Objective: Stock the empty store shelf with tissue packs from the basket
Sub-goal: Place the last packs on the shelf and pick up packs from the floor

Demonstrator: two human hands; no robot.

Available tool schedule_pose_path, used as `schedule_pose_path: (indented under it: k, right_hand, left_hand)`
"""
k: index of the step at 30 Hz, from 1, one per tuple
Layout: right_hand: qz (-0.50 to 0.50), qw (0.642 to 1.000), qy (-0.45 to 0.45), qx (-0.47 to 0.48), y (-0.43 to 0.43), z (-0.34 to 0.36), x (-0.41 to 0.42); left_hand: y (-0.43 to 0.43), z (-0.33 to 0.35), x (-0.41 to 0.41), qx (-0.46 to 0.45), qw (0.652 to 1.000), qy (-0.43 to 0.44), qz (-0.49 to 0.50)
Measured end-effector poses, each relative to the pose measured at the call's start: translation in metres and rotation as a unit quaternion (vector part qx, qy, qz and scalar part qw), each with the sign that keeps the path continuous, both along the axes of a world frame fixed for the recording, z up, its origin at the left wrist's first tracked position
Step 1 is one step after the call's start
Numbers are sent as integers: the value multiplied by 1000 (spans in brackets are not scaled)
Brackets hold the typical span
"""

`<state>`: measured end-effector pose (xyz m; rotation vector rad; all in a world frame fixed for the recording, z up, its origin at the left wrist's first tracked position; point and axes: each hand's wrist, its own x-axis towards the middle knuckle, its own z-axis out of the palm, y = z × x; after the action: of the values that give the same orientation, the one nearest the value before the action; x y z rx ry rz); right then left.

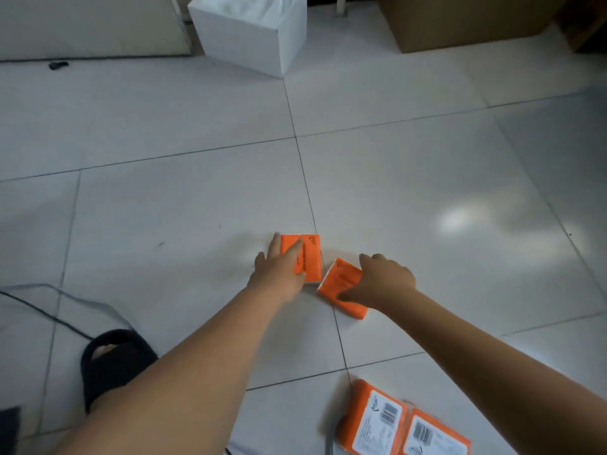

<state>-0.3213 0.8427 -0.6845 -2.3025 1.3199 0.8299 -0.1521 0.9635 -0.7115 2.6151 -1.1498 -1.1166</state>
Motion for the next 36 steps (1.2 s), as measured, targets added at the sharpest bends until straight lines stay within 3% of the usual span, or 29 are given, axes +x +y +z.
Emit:
schedule_pose_path:
  k: [3,7,12,15,19,22,25,29,36]
  right_hand:
    - [36,998,48,19,0,-22,22]
    - [65,996,49,30,-22,-33,54]
    - [42,998,-37,11,-70,-11,85]
    - [12,995,-98,22,-92,14,102]
    - [3,981,-189,51,-96,48,123]
    - [-10,966,-250,65,-84,75,136]
    - [-12,946,-318,62,-70,110,149]
    - [-2,917,-393,67,-43,175,168]
    - [76,865,-492,68,31,319,194]
  left_hand:
    - [12,-21,13,43,992,-45,-110]
    - [1,-38,28,-15,979,-84,-184]
    - [-14,-39,28,35,980,-142,-133]
    - [-14,-35,32,81,986,-124,-73]
    - [5,-25,42,102,984,-125,-74]
    - [27,-9,52,35,996,-36,70]
    - [43,35,78,-89,974,-1,210]
    - [70,125,132,-243,914,-35,323]
    - [159,309,159,-376,831,-155,379]
